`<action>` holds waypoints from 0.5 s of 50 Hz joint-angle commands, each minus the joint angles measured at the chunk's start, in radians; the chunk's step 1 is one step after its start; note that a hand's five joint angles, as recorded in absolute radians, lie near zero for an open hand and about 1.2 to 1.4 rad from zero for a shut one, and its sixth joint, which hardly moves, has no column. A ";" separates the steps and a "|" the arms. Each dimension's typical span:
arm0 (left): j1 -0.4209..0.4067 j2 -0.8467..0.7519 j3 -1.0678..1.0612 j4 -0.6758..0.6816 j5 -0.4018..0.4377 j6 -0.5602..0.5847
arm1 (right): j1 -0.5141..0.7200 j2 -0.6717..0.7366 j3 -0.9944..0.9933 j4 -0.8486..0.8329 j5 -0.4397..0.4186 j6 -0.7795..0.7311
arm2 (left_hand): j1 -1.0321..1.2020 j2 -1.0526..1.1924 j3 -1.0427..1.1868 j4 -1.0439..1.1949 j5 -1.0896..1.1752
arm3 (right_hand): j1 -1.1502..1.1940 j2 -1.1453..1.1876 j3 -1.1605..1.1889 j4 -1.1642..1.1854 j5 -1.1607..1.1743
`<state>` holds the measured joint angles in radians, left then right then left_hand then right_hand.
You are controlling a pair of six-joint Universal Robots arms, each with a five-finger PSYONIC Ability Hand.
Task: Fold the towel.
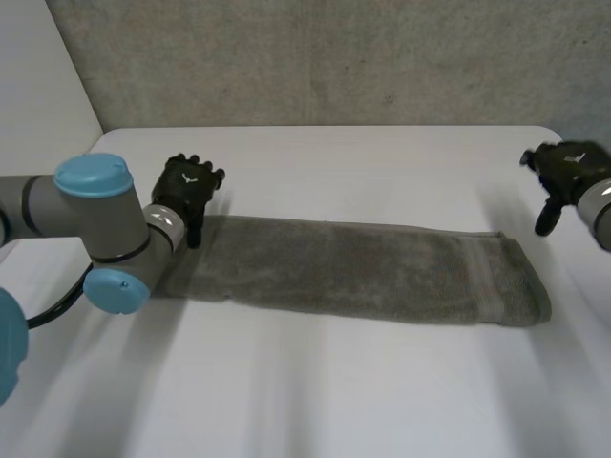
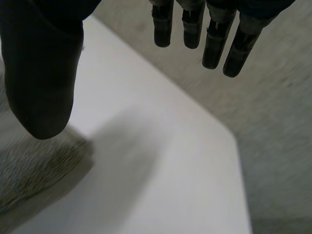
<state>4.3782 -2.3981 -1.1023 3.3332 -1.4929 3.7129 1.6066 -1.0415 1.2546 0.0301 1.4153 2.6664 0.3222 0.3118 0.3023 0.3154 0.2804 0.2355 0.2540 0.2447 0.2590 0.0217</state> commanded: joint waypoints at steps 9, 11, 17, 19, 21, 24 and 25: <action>0.021 0.331 -0.394 0.100 0.101 -0.109 | -0.007 -0.284 0.372 0.045 -0.079 -0.011 | -0.059 -0.048 -0.039 -0.052 -0.192 | -0.061 -0.079 -0.070 -0.084 -0.022; 0.027 0.368 -0.448 0.130 0.115 -0.132 | -0.008 -0.291 0.418 0.039 -0.091 -0.013 | -0.059 -0.048 -0.039 -0.052 -0.192 | -0.061 -0.079 -0.070 -0.084 -0.022; 0.034 0.493 -0.634 0.236 0.135 -0.174 | -0.010 -0.284 0.555 -0.034 -0.134 -0.014 | -0.065 -0.054 -0.045 -0.058 -0.197 | -0.061 -0.079 -0.070 -0.084 -0.022; 0.034 0.516 -0.671 0.256 0.135 -0.177 | -0.011 -0.281 0.577 -0.067 -0.138 -0.014 | -0.065 -0.054 -0.045 -0.058 -0.197 | -0.061 -0.079 -0.070 -0.084 -0.022; 0.034 0.546 -0.734 0.294 0.137 -0.177 | -0.016 -0.270 0.597 -0.122 -0.142 -0.013 | -0.068 -0.057 -0.048 -0.061 -0.200 | -0.061 -0.079 -0.070 -0.084 -0.022; 0.032 0.557 -0.771 0.328 0.135 -0.177 | -0.030 -0.230 0.595 -0.150 -0.142 -0.014 | -0.071 -0.060 -0.051 -0.064 -0.203 | -0.043 -0.061 -0.052 -0.066 -0.003; 0.032 0.557 -0.771 0.328 0.135 -0.177 | -0.030 -0.230 0.595 -0.150 -0.142 -0.014 | -0.071 -0.060 -0.051 -0.064 -0.203 | -0.042 -0.060 -0.051 -0.065 -0.003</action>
<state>4.4124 -1.8729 -1.7921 3.6010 -1.3539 3.5340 1.5934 -1.3214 1.8383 -0.0485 1.2760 2.6525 0.3223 0.3126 0.3024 0.3155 0.2836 0.2312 0.2540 0.2442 0.2589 0.0197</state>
